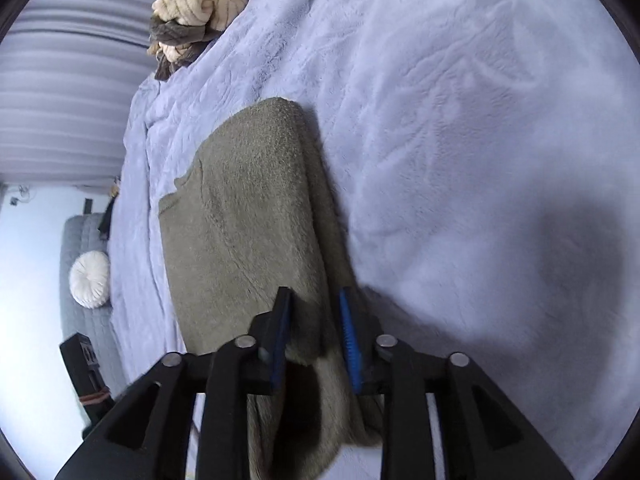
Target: Fold small clothes
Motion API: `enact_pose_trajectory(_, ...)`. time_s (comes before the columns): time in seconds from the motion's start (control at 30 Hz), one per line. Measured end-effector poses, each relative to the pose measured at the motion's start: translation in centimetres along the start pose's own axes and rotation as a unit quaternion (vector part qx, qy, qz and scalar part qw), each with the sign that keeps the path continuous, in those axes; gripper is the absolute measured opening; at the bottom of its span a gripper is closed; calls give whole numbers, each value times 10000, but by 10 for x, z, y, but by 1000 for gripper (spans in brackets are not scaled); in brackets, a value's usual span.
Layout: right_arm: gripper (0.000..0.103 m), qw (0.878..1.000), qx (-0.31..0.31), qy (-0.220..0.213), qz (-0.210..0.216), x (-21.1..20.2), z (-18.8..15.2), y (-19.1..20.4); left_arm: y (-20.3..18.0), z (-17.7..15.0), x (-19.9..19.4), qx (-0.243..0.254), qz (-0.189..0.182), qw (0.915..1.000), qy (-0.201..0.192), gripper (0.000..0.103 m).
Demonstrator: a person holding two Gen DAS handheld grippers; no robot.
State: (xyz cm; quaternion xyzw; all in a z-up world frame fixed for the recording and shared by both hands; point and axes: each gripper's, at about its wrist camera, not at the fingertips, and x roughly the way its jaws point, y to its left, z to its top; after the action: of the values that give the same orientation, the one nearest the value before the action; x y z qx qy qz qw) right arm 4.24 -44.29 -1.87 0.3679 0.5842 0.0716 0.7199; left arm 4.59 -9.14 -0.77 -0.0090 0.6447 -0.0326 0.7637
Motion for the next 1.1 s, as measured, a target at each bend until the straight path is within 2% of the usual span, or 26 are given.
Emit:
enact_pose_trajectory(0.07, 42, 9998, -82, 9, 161, -15, -8, 3, 2, -12, -1, 42, 47, 9999, 84, 91)
enact_pose_trajectory(0.17, 54, 9989, -256, -5, 389, -34, -26, 7, 4, -28, 6, -22, 71, 9996, 284, 91)
enact_pose_trajectory(0.27, 55, 9971, -546, 179, 501, -35, -42, 15, 4, -44, 21, -49, 105, 9984, 558, 91)
enact_pose_trajectory(0.33, 55, 9960, -764, 285, 374, -27, -49, 21, 3, -54, 27, -46, 153, 9980, 612, 91)
enact_pose_trajectory(0.37, 42, 9956, -844, 346, 204, -23, -52, 22, 3, -57, 27, -66, 163, 9980, 601, 91)
enact_pose_trajectory(0.4, 16, 9954, -864, 407, 42, -18, -57, 19, 3, -59, 27, -105, 159, 9980, 605, 91)
enact_pose_trajectory(0.43, 11, 9957, -811, 431, -93, -13, -59, 15, 4, -61, 27, -147, 144, 9978, 629, 91)
enact_pose_trajectory(0.53, 10, 9961, -526, 481, -522, 3, -64, -12, 8, -65, 28, -134, 120, 9975, 689, 92)
enact_pose_trajectory(0.63, 10, 9978, -6, 562, -359, 6, -70, -37, 15, -65, 31, -54, 239, 9970, 730, 97)
enact_pose_trajectory(0.77, 11, 9960, -111, 518, -723, -4, -72, -33, 13, -68, 30, -111, 279, 9966, 763, 97)
enact_pose_trajectory(0.87, 11, 9982, 18, 344, -501, -24, -73, -31, 13, -70, 30, -86, 336, 9963, 784, 97)
enact_pose_trajectory(0.97, 13, 9993, -281, -22, -242, -43, -70, -6, 6, -71, 26, -23, 408, 9960, 800, 97)
enact_pose_trajectory(1.1, 14, 9962, -855, 89, -119, -32, -69, 26, 0, -69, 21, 42, 528, 9951, 833, 97)
